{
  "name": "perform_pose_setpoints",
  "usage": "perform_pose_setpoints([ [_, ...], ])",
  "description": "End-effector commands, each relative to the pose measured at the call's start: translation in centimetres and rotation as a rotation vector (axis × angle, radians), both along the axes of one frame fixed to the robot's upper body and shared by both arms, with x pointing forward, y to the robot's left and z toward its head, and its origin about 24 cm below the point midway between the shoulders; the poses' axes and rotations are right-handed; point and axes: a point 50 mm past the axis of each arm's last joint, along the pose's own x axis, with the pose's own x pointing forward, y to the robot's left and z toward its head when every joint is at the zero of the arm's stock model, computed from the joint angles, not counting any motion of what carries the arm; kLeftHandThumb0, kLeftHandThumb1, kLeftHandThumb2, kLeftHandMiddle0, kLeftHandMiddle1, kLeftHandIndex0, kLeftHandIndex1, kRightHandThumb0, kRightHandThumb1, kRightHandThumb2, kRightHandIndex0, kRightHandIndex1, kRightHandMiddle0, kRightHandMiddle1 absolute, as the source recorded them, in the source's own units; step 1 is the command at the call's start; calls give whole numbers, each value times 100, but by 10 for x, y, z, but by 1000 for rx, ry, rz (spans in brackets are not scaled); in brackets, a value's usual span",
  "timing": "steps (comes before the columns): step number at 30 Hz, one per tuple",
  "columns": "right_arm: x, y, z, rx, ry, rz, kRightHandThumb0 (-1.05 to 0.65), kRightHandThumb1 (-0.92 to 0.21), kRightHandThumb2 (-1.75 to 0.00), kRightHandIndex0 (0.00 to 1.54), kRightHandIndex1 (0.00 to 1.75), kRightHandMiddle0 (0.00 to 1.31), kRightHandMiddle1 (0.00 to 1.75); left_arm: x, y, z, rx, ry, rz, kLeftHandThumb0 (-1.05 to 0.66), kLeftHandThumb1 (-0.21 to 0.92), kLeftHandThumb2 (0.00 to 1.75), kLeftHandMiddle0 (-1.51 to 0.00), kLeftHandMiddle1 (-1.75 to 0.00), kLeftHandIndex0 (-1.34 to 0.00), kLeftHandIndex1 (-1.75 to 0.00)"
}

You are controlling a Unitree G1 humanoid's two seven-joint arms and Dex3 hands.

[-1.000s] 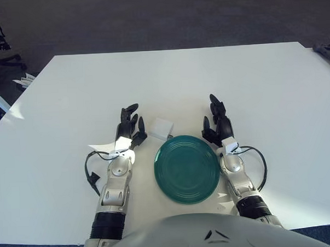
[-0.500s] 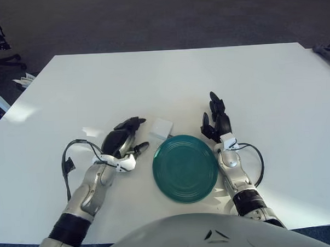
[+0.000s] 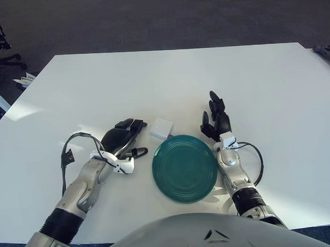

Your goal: Put the charger into the plate.

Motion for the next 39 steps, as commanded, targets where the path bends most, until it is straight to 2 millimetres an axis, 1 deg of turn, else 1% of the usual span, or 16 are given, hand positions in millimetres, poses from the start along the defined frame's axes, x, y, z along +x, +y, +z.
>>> perform_pose_setpoints([
  [1, -55, -11, -68, -51, 312, -16, -89, -92, -86, 14, 0, 0, 34, 5, 2, 3, 99, -18, -54, -94, 92, 47, -28, 0, 0, -87],
  [6, -54, -10, -68, -51, 314, -14, -90, -92, -86, 13, 0, 0, 32, 9, 0, 5, 122, -20, -79, -95, 92, 52, -26, 0, 0, -83],
  [12, -54, -10, -68, -46, 319, -14, -89, -92, -85, 14, 0, 0, 32, 14, -1, 8, 122, -32, -93, -96, 92, 53, -21, 0, 0, -78],
  [21, -54, -9, -69, -33, 323, -9, -89, -92, -84, 14, 0, 0, 31, 19, 1, 16, 127, -99, -78, -101, 92, 54, -12, 0, 0, -71],
  [30, -54, -7, -69, -15, 319, -15, -87, -92, -84, 14, 0, 0, 29, 27, 4, 20, 91, -151, -36, -104, 92, 53, -8, 0, 0, -72],
  [35, -53, -7, -69, -17, 319, -16, -87, -92, -83, 13, 0, 0, 29, 33, 3, 27, 83, -197, -18, -105, 92, 54, -9, 0, 0, -73],
  [39, -53, -6, -70, -15, 323, -15, -87, -92, -83, 13, 0, 0, 28, 35, 1, 31, 61, -222, -6, -105, 92, 51, -9, 0, 0, -76],
])
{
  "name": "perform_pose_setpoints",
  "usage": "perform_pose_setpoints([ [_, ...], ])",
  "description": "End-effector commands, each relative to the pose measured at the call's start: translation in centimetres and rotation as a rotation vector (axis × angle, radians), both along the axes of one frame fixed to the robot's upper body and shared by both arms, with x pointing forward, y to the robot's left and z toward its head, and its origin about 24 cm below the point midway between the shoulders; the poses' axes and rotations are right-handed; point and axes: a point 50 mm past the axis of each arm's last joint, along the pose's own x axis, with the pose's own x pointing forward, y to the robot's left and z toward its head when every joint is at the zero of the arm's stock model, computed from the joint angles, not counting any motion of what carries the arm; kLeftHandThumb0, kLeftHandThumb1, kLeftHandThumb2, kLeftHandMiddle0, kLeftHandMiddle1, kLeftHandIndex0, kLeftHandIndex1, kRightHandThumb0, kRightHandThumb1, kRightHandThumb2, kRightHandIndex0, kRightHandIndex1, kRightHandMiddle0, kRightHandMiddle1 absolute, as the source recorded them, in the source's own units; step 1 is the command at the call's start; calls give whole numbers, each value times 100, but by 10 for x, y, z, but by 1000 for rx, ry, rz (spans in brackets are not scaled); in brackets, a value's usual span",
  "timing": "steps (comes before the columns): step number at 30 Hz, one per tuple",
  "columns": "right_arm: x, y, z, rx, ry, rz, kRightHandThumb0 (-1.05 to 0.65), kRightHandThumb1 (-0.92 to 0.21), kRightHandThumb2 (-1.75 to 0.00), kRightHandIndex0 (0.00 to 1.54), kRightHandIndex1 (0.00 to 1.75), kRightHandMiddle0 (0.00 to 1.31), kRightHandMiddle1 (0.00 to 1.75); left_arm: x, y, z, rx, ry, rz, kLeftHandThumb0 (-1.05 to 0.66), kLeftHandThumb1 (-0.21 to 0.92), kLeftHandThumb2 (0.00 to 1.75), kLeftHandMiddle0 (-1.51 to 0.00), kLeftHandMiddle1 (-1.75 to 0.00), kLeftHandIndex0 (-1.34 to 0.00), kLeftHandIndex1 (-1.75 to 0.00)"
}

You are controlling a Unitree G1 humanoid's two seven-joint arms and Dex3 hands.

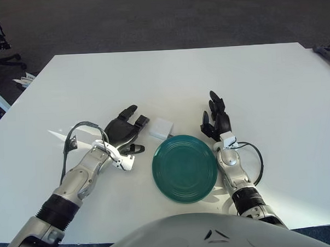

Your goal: Put the charger into the plate.

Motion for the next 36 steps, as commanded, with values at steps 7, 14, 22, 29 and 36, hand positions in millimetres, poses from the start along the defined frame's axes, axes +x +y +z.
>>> perform_pose_setpoints([
  [7, -55, -6, -70, -26, 324, -14, -87, -92, -82, 13, 0, 0, 30, 13, 0, 15, -75, -106, 26, -105, 92, 47, -11, -1, 0, -83],
  [14, -56, -6, -71, -22, 322, -19, -89, -92, -83, 14, 1, 0, 32, 14, -3, 16, -88, -99, 26, -105, 92, 44, -11, 0, 0, -88],
  [22, -56, -6, -71, -40, 321, -10, -90, -92, -85, 14, 0, 0, 32, 17, -6, 19, -80, -91, 19, -105, 92, 46, -11, 0, 0, -86],
  [29, -57, -6, -72, -48, 320, -16, -90, -92, -85, 14, 0, 0, 33, 17, -10, 20, -87, -63, 10, -105, 92, 47, -12, 0, 0, -85],
  [36, -57, -5, -71, -52, 317, -18, -90, -92, -85, 15, 1, 0, 33, 18, -15, 20, -147, -5, -13, -105, 92, 47, -13, -1, 0, -84],
])
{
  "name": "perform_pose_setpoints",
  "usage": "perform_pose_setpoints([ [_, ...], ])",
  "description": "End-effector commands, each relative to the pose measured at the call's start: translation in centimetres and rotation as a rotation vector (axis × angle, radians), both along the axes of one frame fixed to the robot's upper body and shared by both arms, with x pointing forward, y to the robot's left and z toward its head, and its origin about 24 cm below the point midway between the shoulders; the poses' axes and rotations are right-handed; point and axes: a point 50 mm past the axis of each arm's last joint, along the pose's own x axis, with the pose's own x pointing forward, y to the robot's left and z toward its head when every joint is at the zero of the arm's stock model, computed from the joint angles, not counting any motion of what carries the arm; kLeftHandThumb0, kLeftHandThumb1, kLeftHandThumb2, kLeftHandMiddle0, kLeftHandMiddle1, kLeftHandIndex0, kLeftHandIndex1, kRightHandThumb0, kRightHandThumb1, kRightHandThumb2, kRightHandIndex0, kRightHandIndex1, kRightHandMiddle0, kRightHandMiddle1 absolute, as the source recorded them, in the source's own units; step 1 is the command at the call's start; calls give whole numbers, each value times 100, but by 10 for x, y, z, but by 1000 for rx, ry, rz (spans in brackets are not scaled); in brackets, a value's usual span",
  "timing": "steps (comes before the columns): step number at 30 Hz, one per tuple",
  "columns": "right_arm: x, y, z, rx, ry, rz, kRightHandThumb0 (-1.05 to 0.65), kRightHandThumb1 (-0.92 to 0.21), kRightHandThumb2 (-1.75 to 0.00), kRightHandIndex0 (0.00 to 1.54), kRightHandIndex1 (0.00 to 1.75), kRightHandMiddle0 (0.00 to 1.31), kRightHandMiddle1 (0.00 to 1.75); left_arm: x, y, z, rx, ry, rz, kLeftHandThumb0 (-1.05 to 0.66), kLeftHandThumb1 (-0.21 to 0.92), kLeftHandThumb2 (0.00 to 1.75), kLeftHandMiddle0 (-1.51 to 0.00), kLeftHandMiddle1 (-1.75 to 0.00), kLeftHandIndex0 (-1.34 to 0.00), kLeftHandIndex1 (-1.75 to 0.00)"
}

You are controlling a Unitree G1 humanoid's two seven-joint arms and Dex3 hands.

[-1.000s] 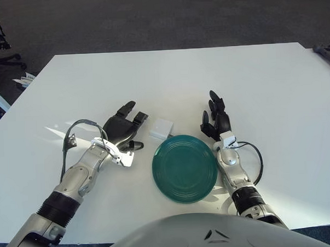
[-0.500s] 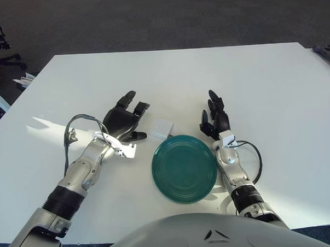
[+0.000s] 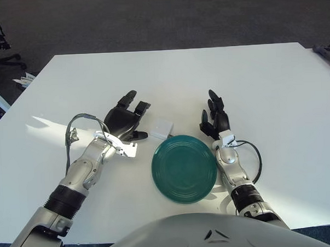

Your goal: Put the charger into the plate.

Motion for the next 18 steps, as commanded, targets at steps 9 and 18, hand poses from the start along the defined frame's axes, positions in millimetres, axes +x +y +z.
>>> perform_pose_setpoints([
  [9, -60, -5, -70, -62, 318, 3, -90, -92, -85, 15, 0, 0, 35, 8, -10, 8, -91, 73, -48, -105, 92, 48, -21, -3, 0, -93],
  [18, -60, -5, -68, -54, 315, 6, -89, -92, -84, 16, 0, 0, 34, 7, -16, 6, -91, 120, -74, -105, 92, 49, -25, -4, -3, -97],
])
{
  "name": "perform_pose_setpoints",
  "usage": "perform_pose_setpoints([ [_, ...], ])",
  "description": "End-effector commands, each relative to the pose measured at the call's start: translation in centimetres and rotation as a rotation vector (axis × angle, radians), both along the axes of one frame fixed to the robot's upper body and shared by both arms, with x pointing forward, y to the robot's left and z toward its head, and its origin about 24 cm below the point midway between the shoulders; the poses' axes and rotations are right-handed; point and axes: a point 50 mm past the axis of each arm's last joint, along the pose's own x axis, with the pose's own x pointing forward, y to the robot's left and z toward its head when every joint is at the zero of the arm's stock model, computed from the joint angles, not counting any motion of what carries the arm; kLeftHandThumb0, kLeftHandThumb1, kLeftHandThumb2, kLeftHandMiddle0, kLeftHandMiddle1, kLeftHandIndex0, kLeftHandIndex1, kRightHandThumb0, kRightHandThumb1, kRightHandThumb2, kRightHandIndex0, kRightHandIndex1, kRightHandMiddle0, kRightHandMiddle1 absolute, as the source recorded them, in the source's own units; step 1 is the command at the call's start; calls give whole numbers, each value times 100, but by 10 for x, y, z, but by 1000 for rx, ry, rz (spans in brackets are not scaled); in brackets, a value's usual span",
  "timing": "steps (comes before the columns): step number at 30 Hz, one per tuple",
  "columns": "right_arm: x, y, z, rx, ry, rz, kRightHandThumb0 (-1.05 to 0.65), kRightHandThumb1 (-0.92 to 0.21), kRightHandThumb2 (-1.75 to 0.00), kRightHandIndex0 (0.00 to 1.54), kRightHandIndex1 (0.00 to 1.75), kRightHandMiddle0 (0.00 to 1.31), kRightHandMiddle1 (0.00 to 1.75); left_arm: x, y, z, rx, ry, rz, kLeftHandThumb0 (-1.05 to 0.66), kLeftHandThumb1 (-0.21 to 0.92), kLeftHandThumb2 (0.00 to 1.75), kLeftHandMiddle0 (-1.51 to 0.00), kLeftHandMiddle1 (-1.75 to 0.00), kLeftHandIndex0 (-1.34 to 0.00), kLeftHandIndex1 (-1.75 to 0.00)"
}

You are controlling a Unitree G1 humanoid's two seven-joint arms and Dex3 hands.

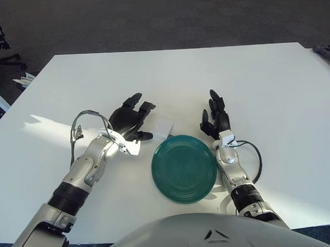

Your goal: Put the charger into the plate.

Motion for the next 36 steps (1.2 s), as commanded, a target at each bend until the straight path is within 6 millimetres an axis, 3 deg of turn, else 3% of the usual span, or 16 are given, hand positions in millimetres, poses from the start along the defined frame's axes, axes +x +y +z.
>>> perform_pose_setpoints([
  [1, -59, -5, -68, -50, 315, 6, -89, -92, -84, 16, 0, 0, 34, 5, -5, 5, -1, 5, -23, -105, 92, 49, -25, -4, -3, -97],
  [36, -59, -3, -69, -48, 311, -4, -93, -92, -84, 18, 1, 0, 38, 7, -17, -4, 43, 100, -99, -105, 92, 53, -23, 0, -13, -101],
])
